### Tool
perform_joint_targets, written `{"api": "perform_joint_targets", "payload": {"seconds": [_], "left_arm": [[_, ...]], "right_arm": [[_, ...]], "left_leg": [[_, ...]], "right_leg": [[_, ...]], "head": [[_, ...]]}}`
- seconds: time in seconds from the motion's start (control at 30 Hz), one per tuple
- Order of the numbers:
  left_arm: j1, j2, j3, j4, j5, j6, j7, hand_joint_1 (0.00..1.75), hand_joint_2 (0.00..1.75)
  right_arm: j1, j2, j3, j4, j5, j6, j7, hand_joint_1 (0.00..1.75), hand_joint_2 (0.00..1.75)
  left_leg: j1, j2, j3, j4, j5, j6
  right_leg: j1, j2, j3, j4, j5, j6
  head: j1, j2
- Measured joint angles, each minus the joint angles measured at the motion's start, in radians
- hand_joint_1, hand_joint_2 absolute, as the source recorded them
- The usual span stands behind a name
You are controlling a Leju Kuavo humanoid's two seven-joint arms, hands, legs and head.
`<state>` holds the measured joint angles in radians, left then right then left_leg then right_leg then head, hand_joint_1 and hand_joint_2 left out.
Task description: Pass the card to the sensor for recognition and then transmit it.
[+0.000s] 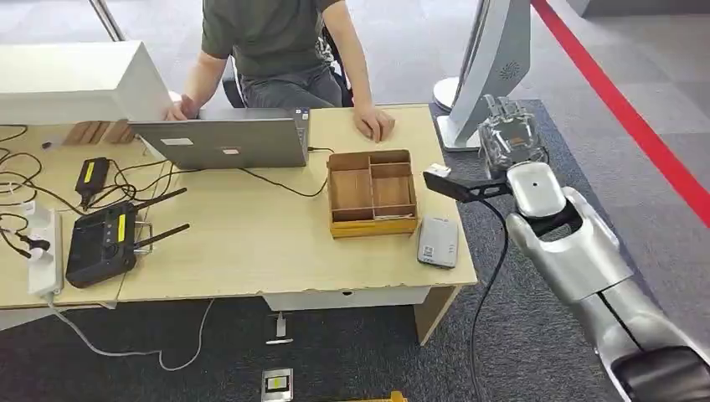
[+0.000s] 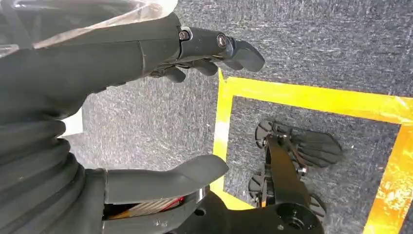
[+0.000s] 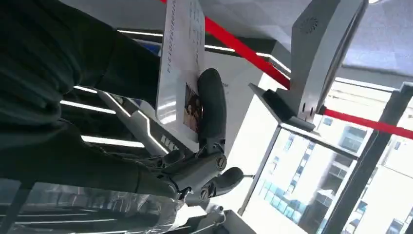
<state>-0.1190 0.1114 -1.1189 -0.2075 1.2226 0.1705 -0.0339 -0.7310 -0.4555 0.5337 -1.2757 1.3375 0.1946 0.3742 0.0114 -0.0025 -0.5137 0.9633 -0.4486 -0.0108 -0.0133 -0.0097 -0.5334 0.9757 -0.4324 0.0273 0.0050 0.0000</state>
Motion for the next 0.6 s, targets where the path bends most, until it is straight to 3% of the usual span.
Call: {"api": "perform_joint_targets", "payload": {"seconds": [0.2,0.6], "left_arm": [[-0.001,0.0,0.0,0.001,-0.005,-0.001,-0.006,0.0,1.75],[-0.006,-0.007,-0.003,0.0,-0.03,-0.016,-0.015,0.0,1.75]], "right_arm": [[0.002,0.007,-0.008,-0.091,0.012,-0.006,-0.02,1.75,1.75],[-0.071,0.121,0.046,-0.055,-0.04,-0.1,-0.031,1.75,1.75]], "left_leg": [[0.001,0.0,-0.001,0.0,0.0,0.0],[0.001,0.0,-0.002,0.0,0.001,0.0]], "right_leg": [[0.0,0.0,0.0,0.0,0.0,0.0],[0.0,0.0,-0.001,0.001,0.0,0.0]], "head": [[0.0,0.0],[0.0,0.0]]}}
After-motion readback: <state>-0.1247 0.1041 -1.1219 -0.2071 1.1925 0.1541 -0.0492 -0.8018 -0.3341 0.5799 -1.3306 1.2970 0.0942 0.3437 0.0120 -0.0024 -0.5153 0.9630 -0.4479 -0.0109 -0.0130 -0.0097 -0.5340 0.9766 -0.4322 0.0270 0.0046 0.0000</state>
